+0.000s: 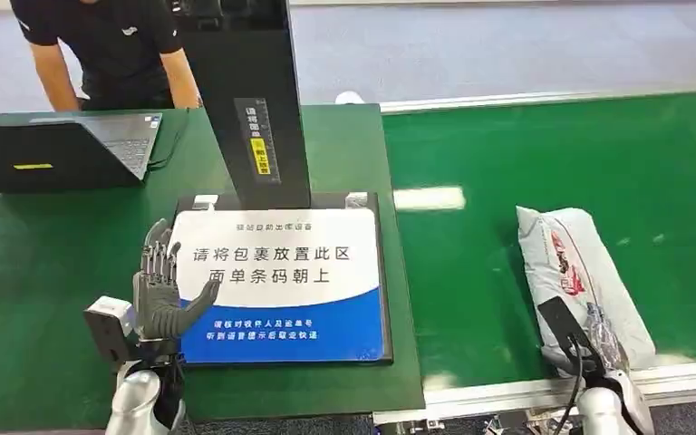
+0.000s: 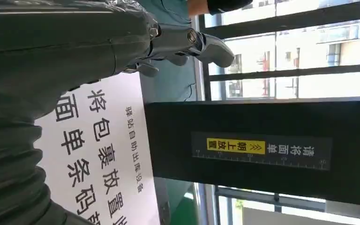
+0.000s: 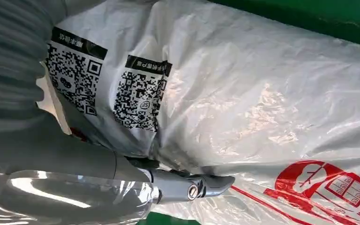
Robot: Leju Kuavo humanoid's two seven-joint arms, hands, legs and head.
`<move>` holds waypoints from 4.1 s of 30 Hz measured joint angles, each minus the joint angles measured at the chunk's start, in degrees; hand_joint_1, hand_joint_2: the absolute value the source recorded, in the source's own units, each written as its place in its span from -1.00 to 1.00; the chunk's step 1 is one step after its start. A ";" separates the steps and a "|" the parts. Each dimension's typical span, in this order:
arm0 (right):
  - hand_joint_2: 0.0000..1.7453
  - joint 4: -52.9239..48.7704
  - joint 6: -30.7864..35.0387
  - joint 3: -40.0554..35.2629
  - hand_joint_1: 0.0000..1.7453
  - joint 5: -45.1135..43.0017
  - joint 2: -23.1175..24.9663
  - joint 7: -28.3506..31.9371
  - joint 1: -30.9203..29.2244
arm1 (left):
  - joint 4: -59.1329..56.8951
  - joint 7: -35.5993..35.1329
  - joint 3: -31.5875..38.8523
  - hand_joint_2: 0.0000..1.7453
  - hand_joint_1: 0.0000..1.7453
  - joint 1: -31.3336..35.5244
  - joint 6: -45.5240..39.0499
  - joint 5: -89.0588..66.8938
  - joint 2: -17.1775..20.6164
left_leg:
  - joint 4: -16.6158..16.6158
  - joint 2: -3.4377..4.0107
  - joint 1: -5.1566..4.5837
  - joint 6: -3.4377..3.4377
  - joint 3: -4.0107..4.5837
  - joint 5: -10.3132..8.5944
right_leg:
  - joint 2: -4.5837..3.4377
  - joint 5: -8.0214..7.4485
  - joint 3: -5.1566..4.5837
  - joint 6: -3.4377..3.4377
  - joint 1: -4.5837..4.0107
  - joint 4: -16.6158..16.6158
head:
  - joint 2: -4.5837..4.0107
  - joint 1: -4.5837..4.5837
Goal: Moved the parcel from conveyor to table for the left to box.
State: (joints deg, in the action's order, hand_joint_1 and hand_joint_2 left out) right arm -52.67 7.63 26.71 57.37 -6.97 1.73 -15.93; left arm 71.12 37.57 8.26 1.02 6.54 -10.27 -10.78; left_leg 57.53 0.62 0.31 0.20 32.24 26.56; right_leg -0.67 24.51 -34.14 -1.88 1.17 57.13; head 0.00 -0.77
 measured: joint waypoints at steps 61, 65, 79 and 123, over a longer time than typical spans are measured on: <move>1.00 -34.05 31.67 -6.91 1.00 -2.93 13.42 25.64 14.90 | 1.38 1.11 -0.72 1.00 -1.00 -0.21 -0.41 -0.68 -0.04 | 0.03 0.07 0.01 0.14 0.57 -0.17 | -0.13 -0.26 -0.49 -0.14 0.01 -0.09 | 0.00 0.00; 1.00 -35.71 31.87 -8.74 1.00 -0.61 14.08 25.70 14.92 | 1.38 1.42 -0.94 1.00 -1.00 0.11 -0.63 -0.63 -0.07 | 0.04 0.07 0.01 0.13 0.57 -0.18 | -0.12 -0.26 -0.51 -0.13 0.00 -0.09 | 0.00 0.00; 1.00 -27.38 24.06 -29.39 1.00 21.59 10.77 19.02 8.14 | 1.35 2.56 -1.75 1.00 -1.00 1.17 -1.18 -0.04 -0.09 | 0.04 0.09 0.02 0.07 0.63 -0.23 | -0.14 -0.28 -0.57 -0.12 0.00 0.02 | 0.00 0.02; -1.00 9.75 32.41 -55.78 -1.00 14.24 10.12 26.47 -16.49 | -3.21 2.58 -4.52 1.00 -1.00 4.80 -1.16 1.27 -0.09 | 0.06 0.08 0.02 0.03 0.64 -0.33 | -0.14 -0.35 -0.62 -0.08 0.00 0.05 | 0.00 0.00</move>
State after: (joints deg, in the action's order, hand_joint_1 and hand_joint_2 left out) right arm -42.93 40.04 -29.08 71.62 3.14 28.20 -32.41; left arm 67.91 40.15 3.74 5.82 5.38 -9.01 -10.86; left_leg 57.58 0.70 0.32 0.23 32.88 26.22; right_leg -0.81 24.16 -34.76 -1.96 1.17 57.18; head 0.00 -0.76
